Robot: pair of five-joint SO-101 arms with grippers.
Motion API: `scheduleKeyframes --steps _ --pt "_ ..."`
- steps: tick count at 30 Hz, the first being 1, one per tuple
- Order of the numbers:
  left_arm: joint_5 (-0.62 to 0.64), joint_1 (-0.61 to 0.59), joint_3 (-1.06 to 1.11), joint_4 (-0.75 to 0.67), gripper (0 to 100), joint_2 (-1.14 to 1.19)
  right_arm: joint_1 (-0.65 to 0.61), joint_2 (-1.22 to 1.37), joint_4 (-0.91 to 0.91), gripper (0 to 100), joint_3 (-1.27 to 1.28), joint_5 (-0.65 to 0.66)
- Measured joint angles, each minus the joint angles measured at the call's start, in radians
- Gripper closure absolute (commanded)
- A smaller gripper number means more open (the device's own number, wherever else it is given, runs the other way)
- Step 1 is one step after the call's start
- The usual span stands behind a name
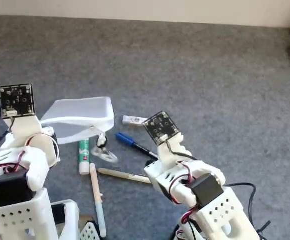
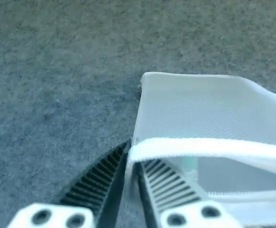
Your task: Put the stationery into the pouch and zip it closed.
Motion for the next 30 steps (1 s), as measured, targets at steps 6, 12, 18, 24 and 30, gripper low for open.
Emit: scheduleKeyframes --steps 6,12,18,24,30 --pt "0.0 0.0 0.009 0.0 99 -0.002 -0.006 0.0 0.0 83.2 0.0 0.0" --pt "0.0 0.0 0.009 0.0 99 -0.002 -0.006 0.012 -0.092 83.2 0.023 0.0" --pt "0.0 0.0 0.009 0.0 99 -0.002 -0.006 0.164 -0.121 83.2 0.026 0.0" --pt "0.0 0.0 0.009 0.0 99 -0.002 -0.006 0.339 -0.259 83.2 0.026 0.0" --pt "0.0 0.0 0.009 0.0 99 -0.002 -0.009 0.471 -0.338 83.3 0.026 0.0"
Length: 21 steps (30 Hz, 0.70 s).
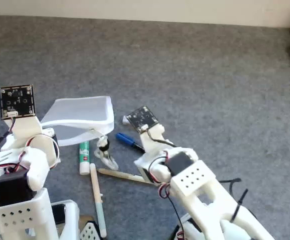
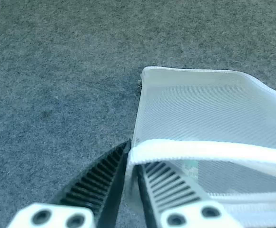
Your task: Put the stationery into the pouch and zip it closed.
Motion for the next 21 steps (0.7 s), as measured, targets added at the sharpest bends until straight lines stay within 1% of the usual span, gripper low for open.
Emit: scheduleKeyframes --steps 6,14,21 --pt "0.0 -0.002 0.0 0.0 99 0.0 0.0 0.094 -0.015 83.3 -0.083 0.0" --pt "0.0 -0.13 0.0 0.0 99 0.011 0.0 0.377 -0.021 83.3 -0.321 0.0" --pt "0.0 -0.143 0.0 0.0 99 0.015 -0.046 0.597 -0.025 83.3 -0.48 0.0"
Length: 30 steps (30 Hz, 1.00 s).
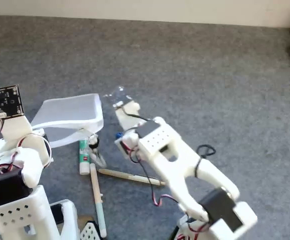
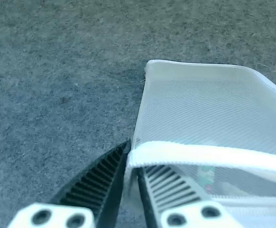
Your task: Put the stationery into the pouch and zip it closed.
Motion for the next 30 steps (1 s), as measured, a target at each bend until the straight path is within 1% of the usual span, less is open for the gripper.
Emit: scheduleKeyframes --steps 3,12,18,19,24,27,30 --pt "0.0 0.0 0.0 0.0 99 0.0 -0.018 0.077 0.0 83.3 -0.058 0.0" --pt "0.0 0.0 0.029 0.0 99 -0.006 -0.018 0.322 0.0 83.3 -0.238 0.008" --pt "0.0 0.0 0.029 0.0 99 -0.006 0.008 0.393 0.002 83.7 -0.29 0.071" --pt "0.0 0.0 0.029 0.0 99 -0.006 0.012 0.397 0.002 85.3 -0.293 0.074" --pt "0.0 0.0 0.029 0.0 99 -0.006 0.041 0.411 0.002 99.1 -0.301 0.089" --pt "0.0 0.0 0.029 0.0 99 -0.006 0.068 0.416 0.0 99.4 -0.308 0.13" --pt "0.0 0.0 0.029 0.0 99 -0.006 0.084 0.417 0.0 99.4 -0.308 0.144"
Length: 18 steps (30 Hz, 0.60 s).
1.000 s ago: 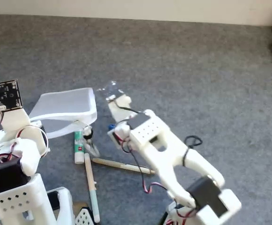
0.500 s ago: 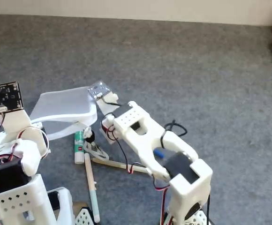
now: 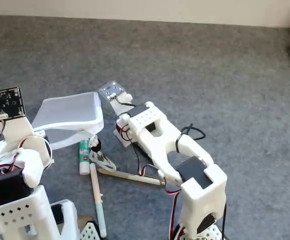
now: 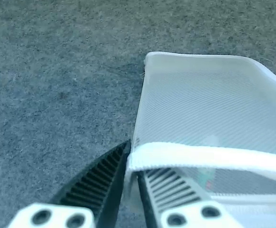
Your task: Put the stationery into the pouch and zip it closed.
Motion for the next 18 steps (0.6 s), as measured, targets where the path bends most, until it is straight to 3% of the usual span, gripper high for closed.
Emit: scheduleKeyframes --steps 10,18 --pt "0.0 0.0 0.0 0.0 99 0.0 0.012 -0.017 0.199 99.4 -0.043 0.002" --pt "0.0 0.0 0.0 0.0 99 0.0 0.057 -0.204 0.258 99.4 -0.009 0.008"
